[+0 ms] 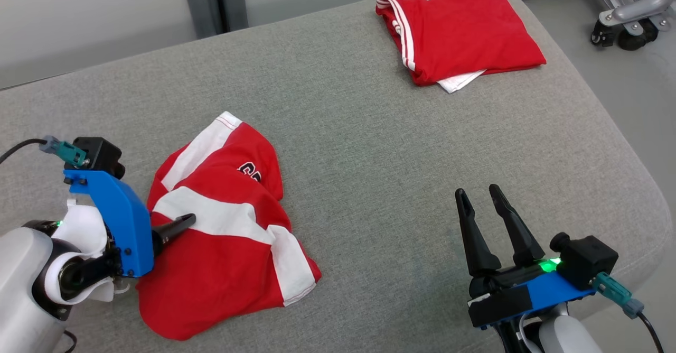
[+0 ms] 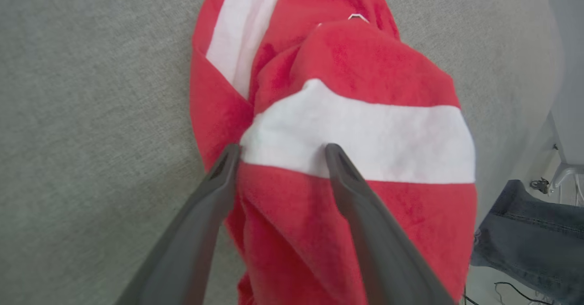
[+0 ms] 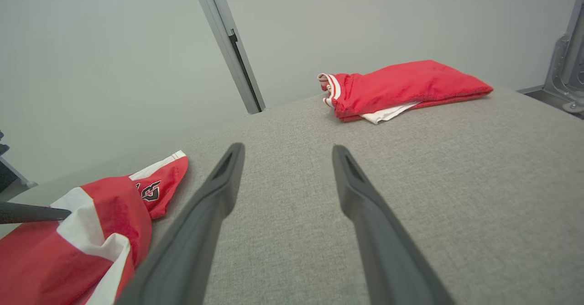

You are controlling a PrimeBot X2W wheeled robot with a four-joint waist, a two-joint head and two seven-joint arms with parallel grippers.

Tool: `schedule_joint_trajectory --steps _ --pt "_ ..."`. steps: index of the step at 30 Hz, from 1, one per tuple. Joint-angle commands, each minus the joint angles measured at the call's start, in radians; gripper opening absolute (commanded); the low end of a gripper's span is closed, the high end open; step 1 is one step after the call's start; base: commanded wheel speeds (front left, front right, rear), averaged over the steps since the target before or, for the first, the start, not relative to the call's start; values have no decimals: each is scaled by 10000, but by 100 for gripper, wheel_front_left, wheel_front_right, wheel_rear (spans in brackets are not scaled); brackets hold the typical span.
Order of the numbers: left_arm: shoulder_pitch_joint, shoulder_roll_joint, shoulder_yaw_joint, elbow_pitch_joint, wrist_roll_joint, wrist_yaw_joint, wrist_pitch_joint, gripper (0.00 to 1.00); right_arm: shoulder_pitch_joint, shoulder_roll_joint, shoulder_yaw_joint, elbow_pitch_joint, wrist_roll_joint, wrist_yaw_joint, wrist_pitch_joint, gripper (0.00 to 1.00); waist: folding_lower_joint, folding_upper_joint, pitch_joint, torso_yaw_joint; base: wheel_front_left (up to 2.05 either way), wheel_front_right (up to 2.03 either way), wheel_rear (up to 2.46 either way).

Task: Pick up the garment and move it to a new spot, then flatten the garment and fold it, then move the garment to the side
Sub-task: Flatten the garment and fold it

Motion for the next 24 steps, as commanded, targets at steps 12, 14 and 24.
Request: schedule_joint_trajectory --steps 12,14,24 --pt "-644 -816 492 -875 -61 -429 -1180 0 -303 10 -65 114 100 1 -126 100 -1 -1 67 92 0 0 0" --pt "-992 -1373 751 -981 -32 -535 -1897 0 -331 12 -66 99 96 1 -126 100 -1 -1 29 159 0 0 0" --pt "-3032 -4168 1588 -1035 277 -544 -4856 0 -213 9 -101 97 25 1 -125 100 -1 -1 -269 399 0 0 0"
